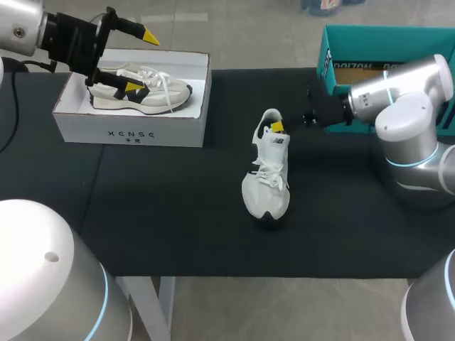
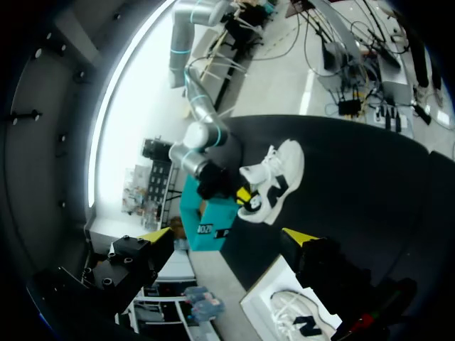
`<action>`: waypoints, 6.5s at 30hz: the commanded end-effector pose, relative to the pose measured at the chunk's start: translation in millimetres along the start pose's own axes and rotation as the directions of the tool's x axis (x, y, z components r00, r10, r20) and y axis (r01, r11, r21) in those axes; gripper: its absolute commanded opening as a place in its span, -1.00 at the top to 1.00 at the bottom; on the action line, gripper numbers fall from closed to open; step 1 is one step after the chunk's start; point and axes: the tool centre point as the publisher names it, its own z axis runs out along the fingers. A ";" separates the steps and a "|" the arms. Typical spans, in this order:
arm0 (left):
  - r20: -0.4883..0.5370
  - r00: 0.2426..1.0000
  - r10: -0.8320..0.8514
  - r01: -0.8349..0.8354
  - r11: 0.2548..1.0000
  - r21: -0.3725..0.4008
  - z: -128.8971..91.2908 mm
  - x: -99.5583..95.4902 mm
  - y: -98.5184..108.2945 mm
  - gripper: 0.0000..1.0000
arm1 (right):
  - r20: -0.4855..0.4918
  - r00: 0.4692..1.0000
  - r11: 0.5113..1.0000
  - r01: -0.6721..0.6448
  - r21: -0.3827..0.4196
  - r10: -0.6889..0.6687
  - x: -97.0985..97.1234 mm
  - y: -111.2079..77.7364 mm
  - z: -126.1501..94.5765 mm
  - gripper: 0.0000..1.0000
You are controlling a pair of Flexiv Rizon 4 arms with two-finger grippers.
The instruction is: Take the shoe out of the shoebox, open the shoe tongue, remove and reinsert the insole, then place the shoe into the shoebox
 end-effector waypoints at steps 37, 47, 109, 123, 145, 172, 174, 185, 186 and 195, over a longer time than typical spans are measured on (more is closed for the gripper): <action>-0.003 1.000 0.000 0.000 1.000 -0.001 -0.4 0.0 -0.5 -1.00 | 0.004 1.000 0.996 0.001 0.084 -0.001 9.1 -3.8 8.5 -1.00; -0.003 1.000 0.000 0.000 1.000 -0.001 -0.4 0.0 -0.5 -1.00 | 0.075 0.997 0.996 -0.001 0.086 -0.006 5.0 3.7 -7.5 -1.00; -0.003 1.000 0.000 0.000 1.000 -0.001 -0.4 0.0 -0.5 -1.00 | 0.897 0.424 0.793 -0.585 0.169 0.122 13.9 27.4 -15.6 1.00; -0.003 1.000 0.000 0.000 1.000 -0.001 -0.4 0.0 -0.5 -1.00 | 0.898 0.431 0.818 -0.546 0.184 0.086 -19.1 2.0 8.4 1.00; -0.003 1.000 0.000 0.000 1.000 -0.001 -0.4 0.0 -0.5 -1.00 | 0.900 0.429 0.795 -0.571 0.202 0.080 -33.3 -26.1 7.6 1.00; -0.003 1.000 0.000 0.000 1.000 -0.001 -0.4 0.0 -0.5 -1.00 | 0.867 0.494 0.799 -0.545 0.255 0.060 -21.8 -28.9 8.3 1.00; -0.003 1.000 0.000 0.000 1.000 -0.001 -0.4 0.0 -0.5 -1.00 | 0.869 0.494 0.801 -0.536 0.268 0.039 -18.1 -24.3 3.2 1.00; -0.003 1.000 0.000 0.000 1.000 -0.001 -0.4 0.0 -0.5 -1.00 | 0.867 0.498 0.775 -0.556 0.300 0.022 -28.6 -34.5 8.4 1.00; -0.003 1.000 0.000 0.000 1.000 -0.001 -0.4 0.0 -0.5 -1.00 | 0.867 0.498 0.772 -0.559 0.303 0.021 -30.2 -36.1 10.9 1.00; -0.003 1.000 0.000 0.000 1.000 -0.001 -0.4 0.0 -0.5 -1.00 | 0.854 0.521 0.722 -0.595 0.354 0.011 -40.4 -53.7 29.5 1.00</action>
